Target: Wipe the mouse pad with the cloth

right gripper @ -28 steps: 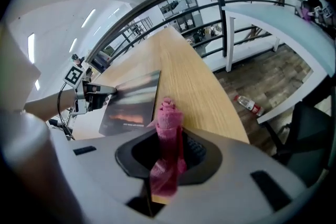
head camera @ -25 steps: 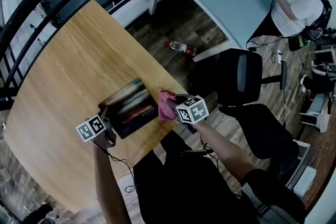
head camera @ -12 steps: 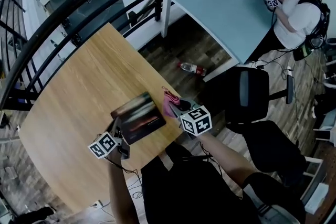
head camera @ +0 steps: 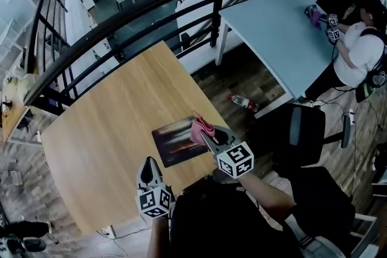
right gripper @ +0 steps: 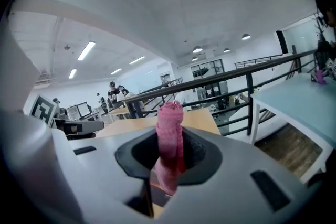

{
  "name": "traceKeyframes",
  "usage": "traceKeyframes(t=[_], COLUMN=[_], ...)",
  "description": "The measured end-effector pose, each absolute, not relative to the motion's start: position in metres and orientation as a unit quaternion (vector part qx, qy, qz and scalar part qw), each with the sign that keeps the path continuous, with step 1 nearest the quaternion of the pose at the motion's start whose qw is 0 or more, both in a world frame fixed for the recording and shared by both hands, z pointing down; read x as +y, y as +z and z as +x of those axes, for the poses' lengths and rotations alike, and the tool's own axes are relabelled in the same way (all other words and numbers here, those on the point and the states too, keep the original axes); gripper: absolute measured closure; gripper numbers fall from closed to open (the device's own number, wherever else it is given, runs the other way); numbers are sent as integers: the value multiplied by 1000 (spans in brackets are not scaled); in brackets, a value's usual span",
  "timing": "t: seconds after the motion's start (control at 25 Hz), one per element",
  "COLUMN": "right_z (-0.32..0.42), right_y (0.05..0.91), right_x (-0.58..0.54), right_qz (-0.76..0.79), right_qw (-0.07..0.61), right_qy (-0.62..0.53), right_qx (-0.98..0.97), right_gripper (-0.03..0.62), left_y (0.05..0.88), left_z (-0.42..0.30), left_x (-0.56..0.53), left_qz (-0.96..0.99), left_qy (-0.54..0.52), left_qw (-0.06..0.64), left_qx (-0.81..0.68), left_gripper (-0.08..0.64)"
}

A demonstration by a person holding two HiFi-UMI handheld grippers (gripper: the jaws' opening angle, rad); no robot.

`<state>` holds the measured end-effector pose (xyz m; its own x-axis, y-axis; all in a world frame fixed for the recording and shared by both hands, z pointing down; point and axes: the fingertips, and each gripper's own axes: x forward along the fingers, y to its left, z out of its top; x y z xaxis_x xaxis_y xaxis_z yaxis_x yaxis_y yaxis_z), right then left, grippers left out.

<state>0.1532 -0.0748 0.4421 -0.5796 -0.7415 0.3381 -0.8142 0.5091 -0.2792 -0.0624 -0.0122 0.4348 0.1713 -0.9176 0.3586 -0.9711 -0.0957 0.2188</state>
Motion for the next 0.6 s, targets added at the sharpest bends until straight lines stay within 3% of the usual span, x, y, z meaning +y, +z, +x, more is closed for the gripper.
traceKeyframes(t=[0.4, 0.6], right_z=[104, 88], right_y=[395, 393], right_x=[-9, 22], right_qz=[457, 471], right_qw=[62, 60], right_qy=[170, 171], right_qx=[-871, -863], right_gripper=[515, 515], left_y=[340, 328], left_z=[-101, -120], left_x=[37, 62], left_qz=[737, 730], left_qy=[-12, -43], left_qw=[108, 115], left_qx=[-667, -673], left_gripper=[537, 537])
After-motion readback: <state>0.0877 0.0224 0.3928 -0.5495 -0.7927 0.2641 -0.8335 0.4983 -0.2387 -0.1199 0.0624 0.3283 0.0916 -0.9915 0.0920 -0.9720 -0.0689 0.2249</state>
